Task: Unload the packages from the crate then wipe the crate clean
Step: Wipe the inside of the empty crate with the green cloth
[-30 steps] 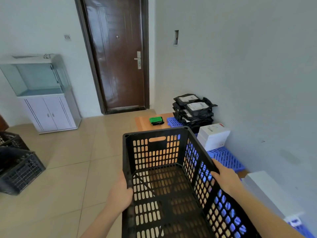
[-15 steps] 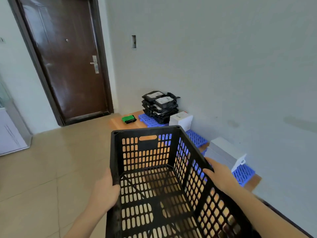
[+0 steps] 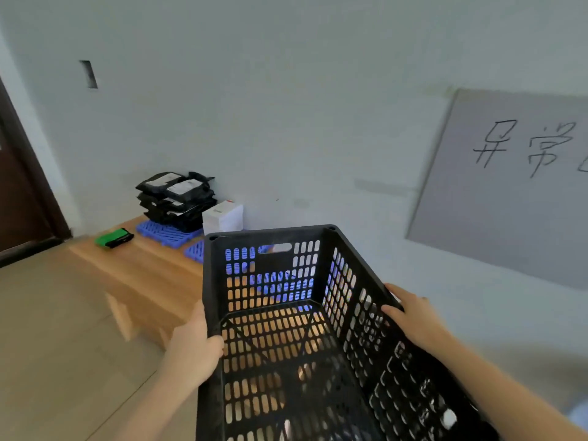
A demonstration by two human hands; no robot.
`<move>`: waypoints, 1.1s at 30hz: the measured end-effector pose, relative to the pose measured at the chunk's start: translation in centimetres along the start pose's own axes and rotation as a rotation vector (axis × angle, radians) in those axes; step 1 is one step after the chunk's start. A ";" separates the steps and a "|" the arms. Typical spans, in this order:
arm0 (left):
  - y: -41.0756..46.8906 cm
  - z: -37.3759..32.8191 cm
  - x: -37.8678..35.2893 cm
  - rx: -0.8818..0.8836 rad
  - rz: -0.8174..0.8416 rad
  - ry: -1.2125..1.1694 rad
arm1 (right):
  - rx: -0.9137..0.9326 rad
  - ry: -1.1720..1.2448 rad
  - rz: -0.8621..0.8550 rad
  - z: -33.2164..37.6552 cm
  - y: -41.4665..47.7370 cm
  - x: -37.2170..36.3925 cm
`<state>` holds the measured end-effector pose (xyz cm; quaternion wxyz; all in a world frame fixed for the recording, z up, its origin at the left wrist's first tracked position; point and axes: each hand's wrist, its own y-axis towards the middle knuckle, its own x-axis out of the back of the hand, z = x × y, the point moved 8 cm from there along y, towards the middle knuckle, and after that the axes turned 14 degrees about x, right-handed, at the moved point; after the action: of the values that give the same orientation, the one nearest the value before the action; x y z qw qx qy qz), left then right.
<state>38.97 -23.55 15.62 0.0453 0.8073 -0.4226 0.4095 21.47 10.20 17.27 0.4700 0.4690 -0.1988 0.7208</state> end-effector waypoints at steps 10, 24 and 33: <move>-2.6 -10.2 -13.7 -0.158 0.155 0.085 | -0.228 -0.051 -0.107 -13.8 -9.6 7.8; 4.7 -18.6 -31.2 -0.215 0.398 0.217 | -0.498 -0.066 -0.174 -28.2 -11.4 6.8; 15.4 -21.6 -39.7 -0.187 0.482 0.303 | -0.737 0.024 -0.247 -35.4 -7.1 0.4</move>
<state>2.19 1.34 -2.08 0.0834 0.6055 -0.6264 0.4837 10.22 39.57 -0.48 0.6926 0.2807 -0.3810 0.5443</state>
